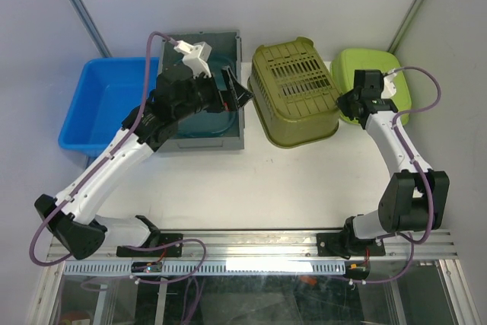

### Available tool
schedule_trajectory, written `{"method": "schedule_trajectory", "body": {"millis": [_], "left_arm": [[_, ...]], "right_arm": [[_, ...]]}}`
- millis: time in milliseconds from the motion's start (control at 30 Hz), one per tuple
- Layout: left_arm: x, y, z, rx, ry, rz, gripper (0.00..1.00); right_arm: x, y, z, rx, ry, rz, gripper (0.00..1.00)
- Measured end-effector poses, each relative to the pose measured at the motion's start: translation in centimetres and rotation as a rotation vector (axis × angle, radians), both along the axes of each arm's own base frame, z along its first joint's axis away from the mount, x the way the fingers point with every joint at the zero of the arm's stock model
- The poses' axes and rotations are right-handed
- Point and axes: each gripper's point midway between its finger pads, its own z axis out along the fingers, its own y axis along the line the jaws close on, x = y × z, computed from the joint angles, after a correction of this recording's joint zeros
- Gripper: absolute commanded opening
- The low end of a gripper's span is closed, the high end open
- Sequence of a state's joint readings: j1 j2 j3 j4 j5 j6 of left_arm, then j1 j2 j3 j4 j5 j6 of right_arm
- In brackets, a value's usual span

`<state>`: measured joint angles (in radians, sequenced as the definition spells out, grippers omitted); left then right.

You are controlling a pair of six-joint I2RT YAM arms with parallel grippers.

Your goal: Turn the large container upside down

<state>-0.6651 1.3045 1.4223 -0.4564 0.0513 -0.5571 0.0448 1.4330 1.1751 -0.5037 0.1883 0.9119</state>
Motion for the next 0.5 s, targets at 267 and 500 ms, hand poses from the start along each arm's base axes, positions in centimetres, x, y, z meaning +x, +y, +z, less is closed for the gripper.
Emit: {"method": "schedule_trajectory", "body": {"millis": [267, 500], "left_arm": [[-1.6, 2.6, -1.7, 0.053, 0.028, 0.045, 0.99], [-2.2, 3.2, -4.0, 0.095, 0.078, 0.051, 0.99]], "right_arm": [[0.1, -0.1, 0.1, 0.032, -0.011, -0.036, 0.33], [-0.7, 0.2, 1.5, -0.065, -0.031, 0.113, 0.68]]}}
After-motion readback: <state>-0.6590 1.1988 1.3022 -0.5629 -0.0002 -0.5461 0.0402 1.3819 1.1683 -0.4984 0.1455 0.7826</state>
